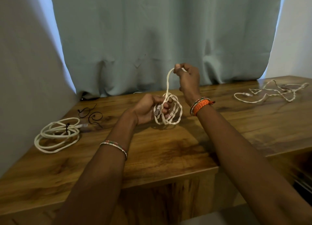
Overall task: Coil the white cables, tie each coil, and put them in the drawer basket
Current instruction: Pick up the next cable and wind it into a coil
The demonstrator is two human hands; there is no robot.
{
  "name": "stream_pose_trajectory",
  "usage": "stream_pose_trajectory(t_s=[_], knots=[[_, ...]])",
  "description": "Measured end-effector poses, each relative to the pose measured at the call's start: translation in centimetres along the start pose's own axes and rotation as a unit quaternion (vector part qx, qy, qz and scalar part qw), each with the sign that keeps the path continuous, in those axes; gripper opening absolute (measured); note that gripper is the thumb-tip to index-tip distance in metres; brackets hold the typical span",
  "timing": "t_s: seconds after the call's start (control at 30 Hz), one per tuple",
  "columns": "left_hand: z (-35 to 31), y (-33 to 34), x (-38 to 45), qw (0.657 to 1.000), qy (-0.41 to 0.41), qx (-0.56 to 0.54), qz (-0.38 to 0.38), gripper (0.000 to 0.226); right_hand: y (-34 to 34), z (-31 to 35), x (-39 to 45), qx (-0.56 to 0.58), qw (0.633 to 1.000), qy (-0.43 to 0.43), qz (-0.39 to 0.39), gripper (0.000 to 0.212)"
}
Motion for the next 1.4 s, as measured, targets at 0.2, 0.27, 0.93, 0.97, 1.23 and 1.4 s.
stream_pose_trajectory(t_s=[0.2, 0.27, 0.93, 0.97, 1.23, 1.4], knots=[[-0.9, 1.9, -0.5, 0.996, 0.028, -0.025, 0.087, 0.017, -4.8, -3.7, 1.4, -0.053, 0.992, 0.061, -0.102, 0.020], [-1.1, 1.5, -0.8, 0.995, 0.038, 0.010, 0.093, 0.015, -5.6, -5.0, 1.6, -0.075, 0.988, 0.091, -0.104, 0.022], [-3.6, -8.0, -3.4, 0.933, 0.164, 0.022, -0.320, 0.034, 12.0, 6.1, -10.5, -0.486, 0.747, -0.138, 0.432, 0.027], [-3.4, -7.9, -3.5, 0.933, 0.123, 0.099, -0.324, 0.033, 11.6, 6.6, -10.0, -0.506, 0.748, -0.161, 0.398, 0.027], [-0.4, -3.5, -0.7, 0.989, 0.025, -0.025, -0.142, 0.037, 7.3, 5.6, -3.4, -0.280, 0.918, -0.163, 0.230, 0.024], [-0.2, -3.5, -1.1, 0.993, 0.010, -0.023, -0.119, 0.036, 7.2, -1.1, -3.3, -0.049, 0.962, 0.021, 0.268, 0.032]])
Point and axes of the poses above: each hand's wrist, its own x-axis towards the middle knuckle, its own y-axis out of the palm, z = x × y, the point moved 9 cm from there along x, towards the middle knuckle, and after that the axes turned 14 degrees about z, right-handed, at the moved point
